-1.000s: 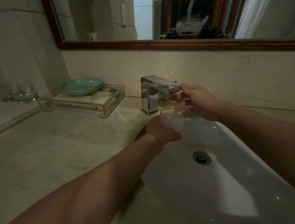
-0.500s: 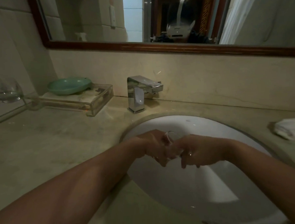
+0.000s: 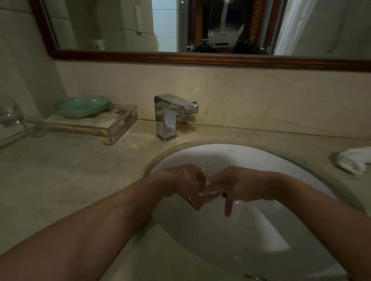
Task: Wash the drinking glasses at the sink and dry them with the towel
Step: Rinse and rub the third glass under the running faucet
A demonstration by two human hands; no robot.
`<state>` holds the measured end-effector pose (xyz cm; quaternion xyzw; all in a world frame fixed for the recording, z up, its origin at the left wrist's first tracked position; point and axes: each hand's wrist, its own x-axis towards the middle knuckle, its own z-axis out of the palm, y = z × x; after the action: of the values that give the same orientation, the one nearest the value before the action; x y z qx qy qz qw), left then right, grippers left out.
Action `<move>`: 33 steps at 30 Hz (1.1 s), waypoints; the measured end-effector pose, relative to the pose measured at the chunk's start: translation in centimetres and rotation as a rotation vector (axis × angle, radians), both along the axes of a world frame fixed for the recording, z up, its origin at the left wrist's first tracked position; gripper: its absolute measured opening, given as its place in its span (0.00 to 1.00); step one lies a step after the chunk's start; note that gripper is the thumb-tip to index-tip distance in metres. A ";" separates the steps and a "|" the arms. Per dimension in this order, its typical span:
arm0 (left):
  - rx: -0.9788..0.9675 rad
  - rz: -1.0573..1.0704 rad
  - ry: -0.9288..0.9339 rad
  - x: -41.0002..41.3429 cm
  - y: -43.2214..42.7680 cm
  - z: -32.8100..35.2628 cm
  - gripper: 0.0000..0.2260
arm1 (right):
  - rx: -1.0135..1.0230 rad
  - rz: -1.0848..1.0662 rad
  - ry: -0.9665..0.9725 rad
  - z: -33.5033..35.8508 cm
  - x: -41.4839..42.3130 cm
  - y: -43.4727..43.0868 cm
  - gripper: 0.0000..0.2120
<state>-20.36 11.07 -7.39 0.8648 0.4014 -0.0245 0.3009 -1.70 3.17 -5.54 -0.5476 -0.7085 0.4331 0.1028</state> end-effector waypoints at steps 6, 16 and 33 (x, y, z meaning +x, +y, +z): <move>0.007 -0.021 0.056 0.1 0.1 -0.3 0.24 | -0.040 0.031 0.009 0.1 -0.3 -0.1 0.23; -0.056 0.123 -0.160 0.2 -0.3 -0.6 0.24 | 0.347 -0.378 0.019 -0.8 -4.0 -0.3 0.17; -0.099 0.312 0.074 -0.9 1.2 -1.5 0.15 | 0.657 -0.543 -0.258 -1.0 -1.7 0.6 0.11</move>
<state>-21.29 12.32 -8.93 0.7746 0.5400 -0.0292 0.3281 -3.35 3.76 -6.55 -0.7018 -0.6459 0.0705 0.2921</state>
